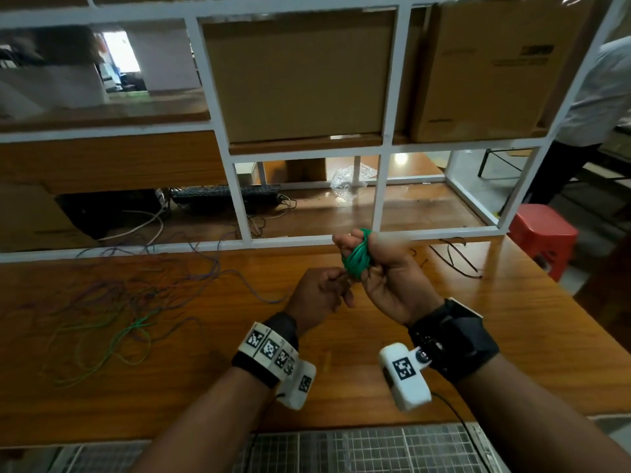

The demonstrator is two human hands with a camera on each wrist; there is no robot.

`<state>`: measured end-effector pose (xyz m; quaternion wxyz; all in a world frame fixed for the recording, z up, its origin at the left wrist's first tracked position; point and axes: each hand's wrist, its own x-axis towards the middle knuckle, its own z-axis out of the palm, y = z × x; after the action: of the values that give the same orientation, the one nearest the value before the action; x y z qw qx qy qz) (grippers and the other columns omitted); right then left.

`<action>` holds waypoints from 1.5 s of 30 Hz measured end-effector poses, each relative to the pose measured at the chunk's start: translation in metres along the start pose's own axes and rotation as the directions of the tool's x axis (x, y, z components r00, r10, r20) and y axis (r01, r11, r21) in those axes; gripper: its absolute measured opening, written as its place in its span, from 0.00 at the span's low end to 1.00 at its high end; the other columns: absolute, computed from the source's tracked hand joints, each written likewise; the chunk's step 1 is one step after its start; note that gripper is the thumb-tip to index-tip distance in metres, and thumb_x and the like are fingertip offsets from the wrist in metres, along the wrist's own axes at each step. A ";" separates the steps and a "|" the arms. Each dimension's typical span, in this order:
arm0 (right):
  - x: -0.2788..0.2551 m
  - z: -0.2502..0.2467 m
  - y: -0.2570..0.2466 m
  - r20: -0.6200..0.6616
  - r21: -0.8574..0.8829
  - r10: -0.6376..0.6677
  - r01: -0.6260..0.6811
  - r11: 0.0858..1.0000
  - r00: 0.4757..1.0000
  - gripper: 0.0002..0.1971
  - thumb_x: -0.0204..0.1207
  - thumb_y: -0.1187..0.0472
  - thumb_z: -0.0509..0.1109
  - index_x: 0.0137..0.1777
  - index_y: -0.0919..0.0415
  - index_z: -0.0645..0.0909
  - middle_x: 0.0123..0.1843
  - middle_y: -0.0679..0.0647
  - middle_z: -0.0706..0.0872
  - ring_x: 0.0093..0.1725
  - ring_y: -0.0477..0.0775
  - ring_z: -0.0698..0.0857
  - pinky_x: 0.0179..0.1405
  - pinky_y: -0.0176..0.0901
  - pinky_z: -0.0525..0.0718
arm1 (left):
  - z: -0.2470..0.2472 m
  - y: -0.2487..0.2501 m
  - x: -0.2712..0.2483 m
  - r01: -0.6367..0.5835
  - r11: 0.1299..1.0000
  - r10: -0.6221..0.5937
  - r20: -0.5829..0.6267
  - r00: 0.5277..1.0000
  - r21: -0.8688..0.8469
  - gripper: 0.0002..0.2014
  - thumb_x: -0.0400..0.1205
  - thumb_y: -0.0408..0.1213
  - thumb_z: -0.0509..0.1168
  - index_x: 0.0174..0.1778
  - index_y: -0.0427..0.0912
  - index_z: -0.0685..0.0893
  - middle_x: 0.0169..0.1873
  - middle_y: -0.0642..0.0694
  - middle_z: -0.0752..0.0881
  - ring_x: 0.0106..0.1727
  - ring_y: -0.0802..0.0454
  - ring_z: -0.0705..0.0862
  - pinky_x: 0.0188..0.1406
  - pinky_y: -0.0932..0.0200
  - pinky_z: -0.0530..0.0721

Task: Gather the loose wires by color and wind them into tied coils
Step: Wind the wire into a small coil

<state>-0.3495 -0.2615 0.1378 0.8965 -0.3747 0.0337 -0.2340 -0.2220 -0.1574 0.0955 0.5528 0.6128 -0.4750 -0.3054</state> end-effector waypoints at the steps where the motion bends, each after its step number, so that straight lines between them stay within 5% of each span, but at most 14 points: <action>1: 0.002 -0.002 0.001 -0.072 -0.058 -0.042 0.038 0.998 0.997 0.15 0.89 0.57 0.60 0.66 0.65 0.81 0.65 0.61 0.91 0.60 0.53 0.91 0.47 0.40 0.92 | 0.006 0.000 -0.001 0.020 0.999 -0.020 0.006 1.000 0.039 0.13 0.90 0.31 0.60 0.47 0.46 0.89 0.30 0.44 0.87 0.29 0.46 0.77 0.27 0.59 0.74; 4: 0.008 -0.018 0.004 -0.149 -0.451 -0.193 0.107 0.886 0.970 0.14 0.91 0.56 0.60 0.67 0.63 0.82 0.63 0.57 0.92 0.67 0.51 0.88 0.63 0.47 0.85 | 0.016 0.002 -0.006 0.057 0.989 -0.060 0.016 0.998 0.139 0.08 0.87 0.36 0.65 0.49 0.40 0.91 0.28 0.50 0.87 0.29 0.52 0.79 0.29 0.62 0.76; 7: 0.010 -0.036 0.005 -0.129 -0.906 -0.257 -0.008 0.424 0.958 0.13 0.90 0.51 0.65 0.59 0.57 0.86 0.54 0.51 0.94 0.55 0.49 0.91 0.58 0.54 0.88 | 0.005 0.002 -0.010 0.044 0.974 -0.048 0.016 0.999 0.223 0.09 0.86 0.38 0.67 0.49 0.40 0.91 0.29 0.50 0.89 0.28 0.61 0.83 0.34 0.65 0.80; 9: 0.008 -0.042 0.004 -0.114 -0.988 -0.133 -0.099 0.119 0.985 0.13 0.89 0.46 0.65 0.52 0.53 0.87 0.47 0.51 0.92 0.45 0.50 0.90 0.50 0.60 0.91 | -0.007 0.006 -0.011 0.043 0.944 -0.058 0.038 0.998 0.327 0.08 0.86 0.40 0.67 0.49 0.43 0.91 0.31 0.49 0.91 0.31 0.60 0.86 0.37 0.59 0.83; 12: -0.005 -0.040 0.000 -0.156 -0.988 0.140 -0.158 -0.001 0.978 0.20 0.86 0.38 0.64 0.51 0.53 0.86 0.41 0.50 0.88 0.33 0.40 0.84 0.31 0.40 0.84 | -0.024 0.017 -0.011 -0.003 0.878 -0.050 0.098 0.994 0.478 0.08 0.85 0.41 0.68 0.48 0.44 0.92 0.33 0.50 0.91 0.27 0.67 0.81 0.30 0.67 0.75; 15: -0.011 -0.040 0.001 -0.190 -0.979 0.339 -0.152 -0.135 0.922 0.19 0.82 0.34 0.68 0.53 0.49 0.88 0.46 0.49 0.91 0.40 0.44 0.88 0.39 0.40 0.85 | -0.040 0.025 -0.007 -0.053 0.859 -0.030 0.153 0.988 0.510 0.06 0.82 0.42 0.72 0.48 0.45 0.92 0.35 0.51 0.91 0.34 0.60 0.87 0.34 0.61 0.85; 18: -0.013 -0.047 -0.002 -0.076 -0.996 0.534 -0.089 -0.001 0.842 0.16 0.82 0.39 0.70 0.53 0.50 0.90 0.52 0.52 0.94 0.53 0.61 0.91 0.58 0.64 0.88 | -0.047 0.022 -0.005 -0.109 0.867 0.019 0.186 0.982 0.487 0.07 0.77 0.41 0.77 0.44 0.42 0.92 0.35 0.52 0.91 0.36 0.59 0.89 0.38 0.58 0.90; 22: -0.020 -0.052 -0.003 0.262 -0.615 0.649 -0.395 0.682 0.714 0.14 0.88 0.60 0.67 0.63 0.72 0.82 0.53 0.61 0.92 0.64 0.62 0.89 0.81 0.69 0.73 | -0.037 0.003 -0.010 -0.357 0.786 0.370 0.078 0.926 0.505 0.13 0.77 0.51 0.74 0.40 0.43 0.91 0.32 0.53 0.89 0.29 0.61 0.84 0.26 0.69 0.79; 25: -0.019 -0.041 0.002 0.401 -0.118 0.418 -0.407 0.906 0.815 0.13 0.89 0.63 0.65 0.67 0.69 0.80 0.60 0.64 0.89 0.68 0.59 0.83 0.72 0.45 0.81 | -0.025 -0.016 -0.010 -0.346 0.844 0.408 -0.072 0.910 0.411 0.13 0.85 0.48 0.66 0.45 0.43 0.91 0.33 0.48 0.89 0.32 0.56 0.86 0.29 0.60 0.83; 29: -0.009 -0.020 0.007 0.028 0.059 0.165 -0.166 0.984 0.986 0.13 0.87 0.63 0.63 0.64 0.71 0.82 0.62 0.69 0.90 0.65 0.60 0.90 0.69 0.45 0.84 | 0.005 -0.024 -0.019 -0.178 0.904 0.214 -0.053 0.975 0.389 0.06 0.87 0.39 0.65 0.52 0.52 0.88 0.31 0.50 0.88 0.31 0.58 0.85 0.31 0.60 0.83; 31: -0.004 -0.024 0.009 -0.167 -0.225 -0.001 -0.038 0.974 0.986 0.14 0.88 0.60 0.62 0.65 0.70 0.82 0.61 0.66 0.92 0.70 0.61 0.87 0.77 0.53 0.81 | 0.015 -0.021 -0.026 -0.116 0.912 0.127 -0.004 0.992 0.393 0.09 0.85 0.33 0.66 0.57 0.46 0.89 0.31 0.54 0.87 0.30 0.63 0.85 0.29 0.69 0.79; 33: -0.002 -0.031 0.014 -0.189 -0.559 -0.105 -0.019 0.829 0.976 0.18 0.92 0.55 0.60 0.67 0.70 0.81 0.61 0.64 0.92 0.70 0.62 0.87 0.79 0.62 0.78 | 0.019 -0.018 -0.029 -0.117 0.836 0.123 0.025 0.992 0.536 0.09 0.85 0.38 0.63 0.47 0.51 0.89 0.30 0.54 0.87 0.29 0.59 0.85 0.27 0.63 0.80; 38: -0.016 -0.034 0.015 -0.138 -0.865 0.085 -0.162 0.476 0.987 0.40 0.88 0.30 0.44 0.59 0.61 0.89 0.54 0.56 0.94 0.57 0.56 0.91 0.68 0.58 0.84 | 0.001 -0.003 -0.023 -0.281 0.459 0.327 0.134 0.935 0.843 0.11 0.82 0.52 0.65 0.53 0.54 0.89 0.38 0.52 0.91 0.35 0.51 0.86 0.30 0.53 0.85; 45: -0.015 -0.032 0.000 -0.195 -0.900 0.325 -0.301 0.316 0.925 0.51 0.72 0.13 0.43 0.62 0.54 0.89 0.60 0.56 0.92 0.61 0.54 0.91 0.76 0.63 0.80 | -0.018 0.004 -0.027 -0.337 0.614 0.405 0.081 0.910 0.713 0.14 0.70 0.57 0.73 0.42 0.52 0.90 0.43 0.56 0.88 0.44 0.58 0.79 0.39 0.55 0.80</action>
<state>-0.3703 -0.2755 0.1135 0.5660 -0.7948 0.2188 0.0059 -0.2166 -0.1251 0.0992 0.3426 0.6791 -0.6471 0.0514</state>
